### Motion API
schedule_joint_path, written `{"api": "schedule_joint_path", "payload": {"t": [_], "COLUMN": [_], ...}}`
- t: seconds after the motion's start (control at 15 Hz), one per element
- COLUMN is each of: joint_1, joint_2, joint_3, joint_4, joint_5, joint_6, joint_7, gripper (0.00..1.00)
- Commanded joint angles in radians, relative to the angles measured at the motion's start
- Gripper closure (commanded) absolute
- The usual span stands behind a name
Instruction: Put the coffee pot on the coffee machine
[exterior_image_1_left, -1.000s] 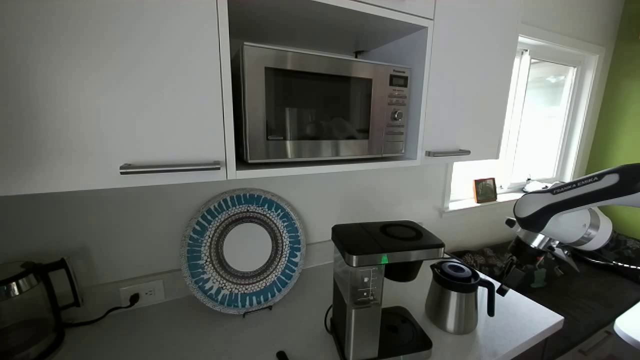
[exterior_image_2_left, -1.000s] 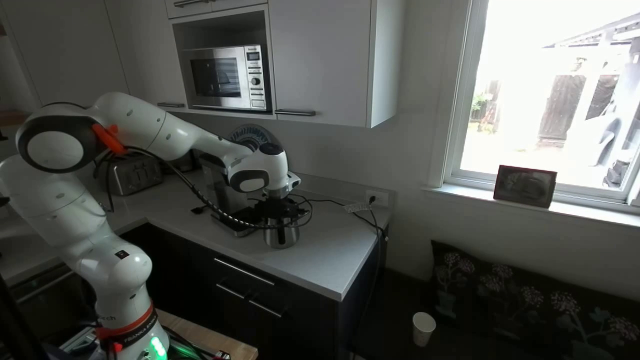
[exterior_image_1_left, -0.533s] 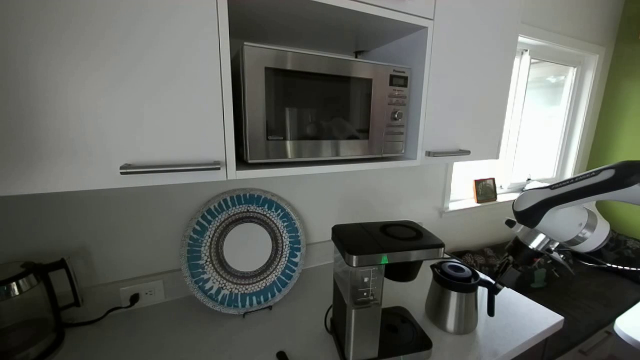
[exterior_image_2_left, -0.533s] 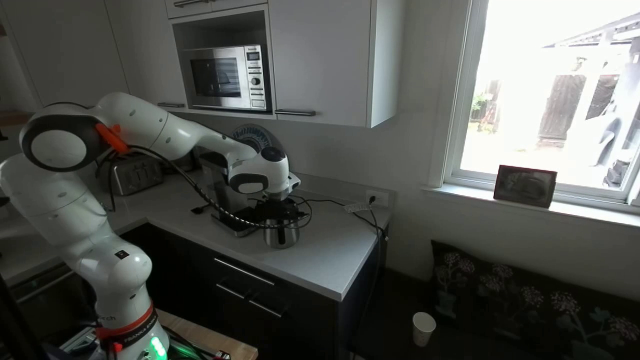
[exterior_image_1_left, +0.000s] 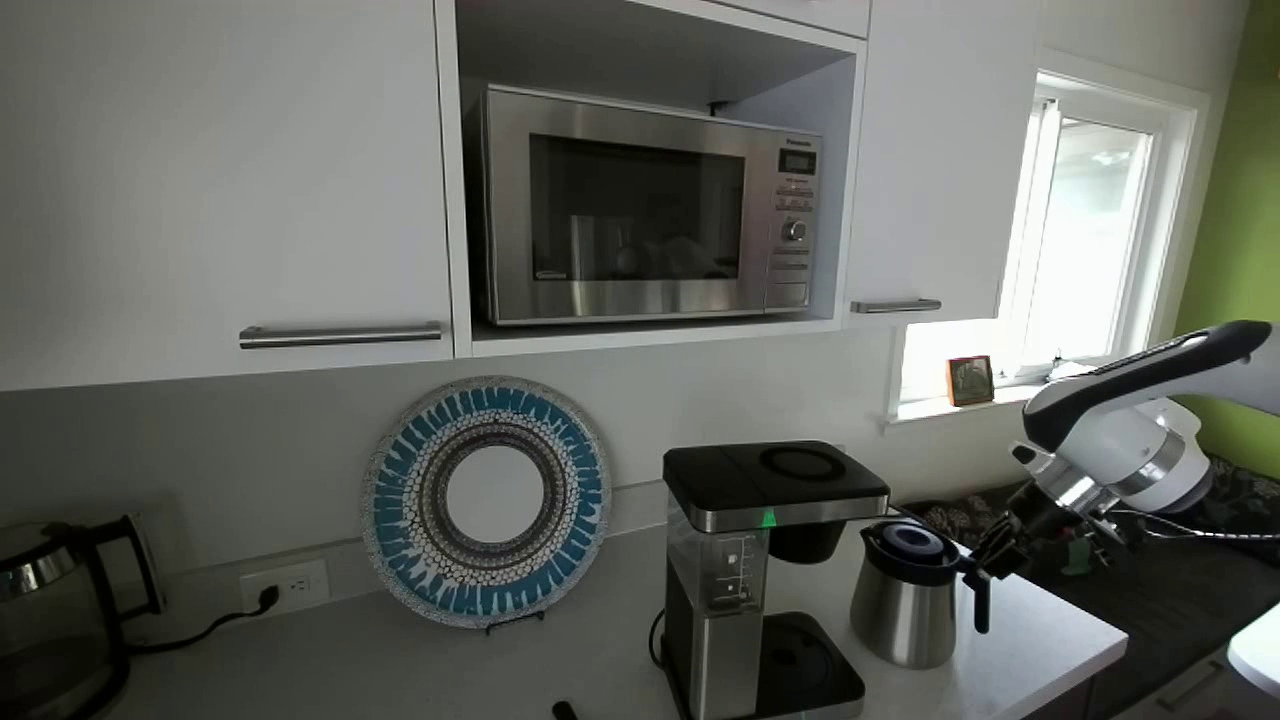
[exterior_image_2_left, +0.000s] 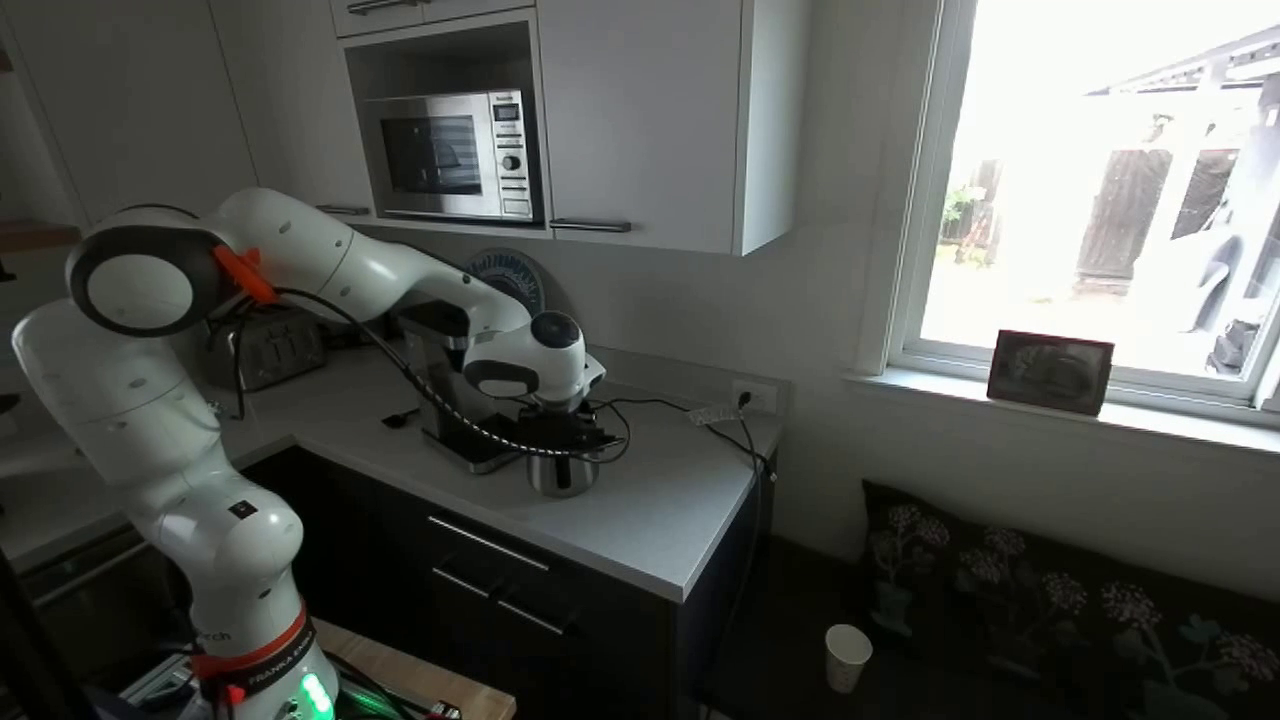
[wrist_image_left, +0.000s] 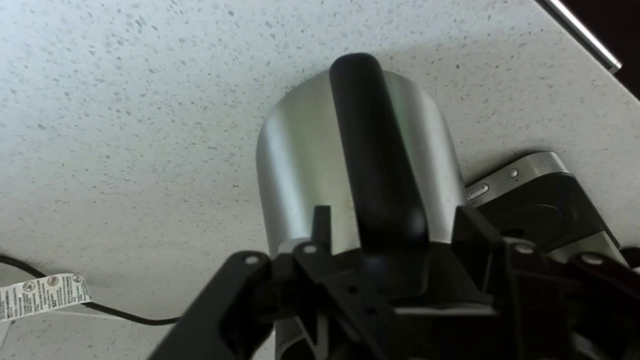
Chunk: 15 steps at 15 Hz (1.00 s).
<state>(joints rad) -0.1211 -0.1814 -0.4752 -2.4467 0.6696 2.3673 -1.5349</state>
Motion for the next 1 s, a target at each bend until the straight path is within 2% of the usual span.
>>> {"api": "schedule_joint_path", "payload": {"t": [0.0, 0.07, 0.13, 0.2, 0.33, 0.53, 0.6, 0.67, 0.73, 0.8, 0.93], "joint_1": [-0.038, -0.045, -0.052, -0.060, -0.074, -0.093, -0.099, -0.105, -0.111, -0.116, -0.125], "joint_2": [0.057, 0.070, 0.079, 0.088, 0.099, 0.118, 0.122, 0.129, 0.132, 0.135, 0.142], "joint_3": [0.015, 0.019, 0.022, 0.028, 0.038, 0.055, 0.061, 0.066, 0.071, 0.076, 0.083], "joint_4": [0.039, 0.047, 0.052, 0.055, 0.068, 0.085, 0.091, 0.097, 0.102, 0.106, 0.117], "joint_5": [0.083, 0.102, 0.116, 0.129, 0.148, 0.174, 0.180, 0.184, 0.186, 0.186, 0.182], "joint_6": [-0.034, -0.035, -0.043, -0.045, -0.065, -0.095, -0.106, -0.113, -0.120, -0.125, -0.132], "joint_7": [-0.097, -0.115, -0.130, -0.145, -0.165, -0.189, -0.194, -0.199, -0.204, -0.207, -0.212], "gripper": [0.65, 0.74, 0.71, 0.39, 0.40, 0.19, 0.17, 0.43, 0.49, 0.50, 0.66]}}
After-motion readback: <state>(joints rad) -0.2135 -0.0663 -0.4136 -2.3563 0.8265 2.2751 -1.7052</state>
